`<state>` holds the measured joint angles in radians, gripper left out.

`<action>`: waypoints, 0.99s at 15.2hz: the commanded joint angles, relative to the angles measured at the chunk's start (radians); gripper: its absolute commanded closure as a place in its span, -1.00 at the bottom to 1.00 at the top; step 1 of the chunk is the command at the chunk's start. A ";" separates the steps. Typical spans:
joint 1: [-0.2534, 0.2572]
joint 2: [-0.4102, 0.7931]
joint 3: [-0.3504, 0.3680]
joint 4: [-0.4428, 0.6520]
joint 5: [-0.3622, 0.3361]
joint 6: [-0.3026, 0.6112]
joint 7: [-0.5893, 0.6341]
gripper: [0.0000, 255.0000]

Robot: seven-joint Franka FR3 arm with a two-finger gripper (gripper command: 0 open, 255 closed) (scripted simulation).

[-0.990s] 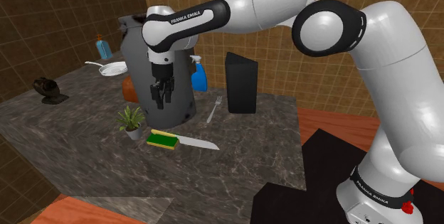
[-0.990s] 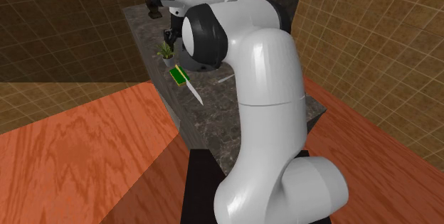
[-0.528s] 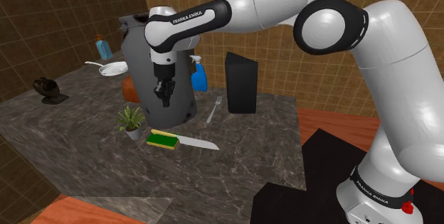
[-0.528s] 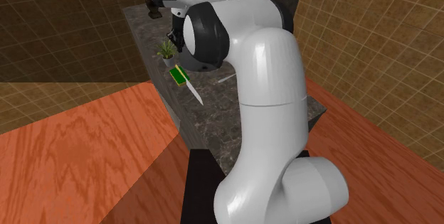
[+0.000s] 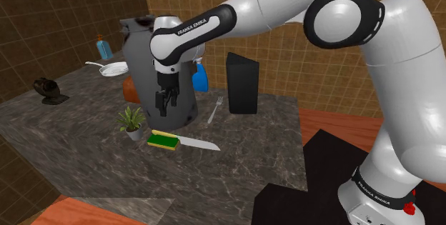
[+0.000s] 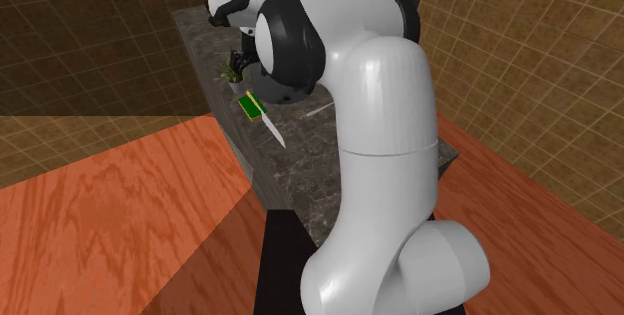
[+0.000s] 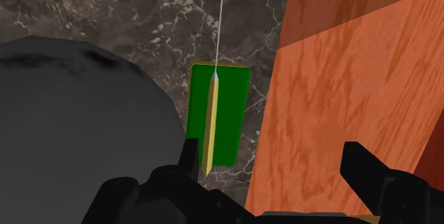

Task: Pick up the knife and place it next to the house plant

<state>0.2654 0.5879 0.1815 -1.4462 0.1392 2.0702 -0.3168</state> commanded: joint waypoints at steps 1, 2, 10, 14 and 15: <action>-0.007 0.028 -0.013 -0.082 0.000 0.074 0.002 -1.00; -0.006 0.029 -0.015 -0.114 -0.001 0.110 0.003 -1.00; 0.008 0.083 -0.030 -0.241 -0.005 0.302 0.012 -1.00; 0.004 -0.015 -0.018 -0.224 0.002 0.281 0.002 -1.00; -0.001 0.000 -0.017 -0.226 0.006 0.278 -0.002 -1.00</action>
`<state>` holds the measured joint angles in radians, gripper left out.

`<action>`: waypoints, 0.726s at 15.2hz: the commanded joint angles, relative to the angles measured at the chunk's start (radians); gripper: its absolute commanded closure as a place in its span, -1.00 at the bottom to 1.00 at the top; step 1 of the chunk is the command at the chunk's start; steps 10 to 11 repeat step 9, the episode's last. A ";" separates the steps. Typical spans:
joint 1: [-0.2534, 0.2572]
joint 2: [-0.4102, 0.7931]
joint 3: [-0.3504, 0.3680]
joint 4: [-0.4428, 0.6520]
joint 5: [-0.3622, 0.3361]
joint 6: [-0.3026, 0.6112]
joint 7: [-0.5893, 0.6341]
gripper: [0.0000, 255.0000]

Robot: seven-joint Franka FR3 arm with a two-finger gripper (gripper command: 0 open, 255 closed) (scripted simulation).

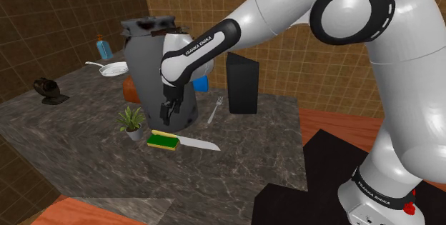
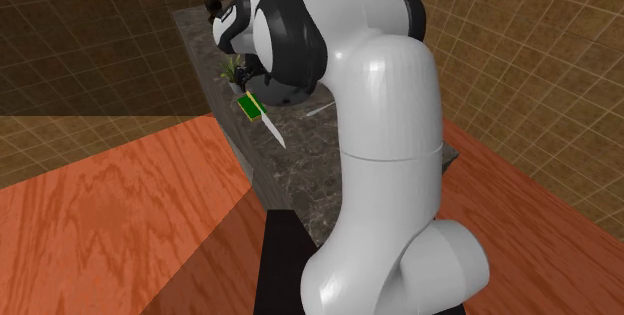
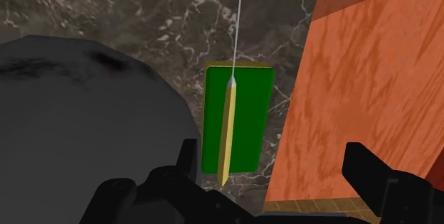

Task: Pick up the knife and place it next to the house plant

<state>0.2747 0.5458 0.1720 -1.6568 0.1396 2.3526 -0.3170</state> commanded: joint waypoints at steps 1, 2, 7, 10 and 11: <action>-0.015 0.058 -0.007 -0.017 0.010 -0.008 -0.006 -1.00; -0.019 0.074 -0.007 -0.020 0.014 -0.012 -0.010 -1.00; -0.021 0.131 -0.008 -0.022 0.022 0.007 -0.017 -1.00; -0.017 0.150 -0.009 -0.020 0.021 0.024 -0.017 -1.00; -0.017 0.150 -0.009 -0.020 0.021 0.024 -0.017 -1.00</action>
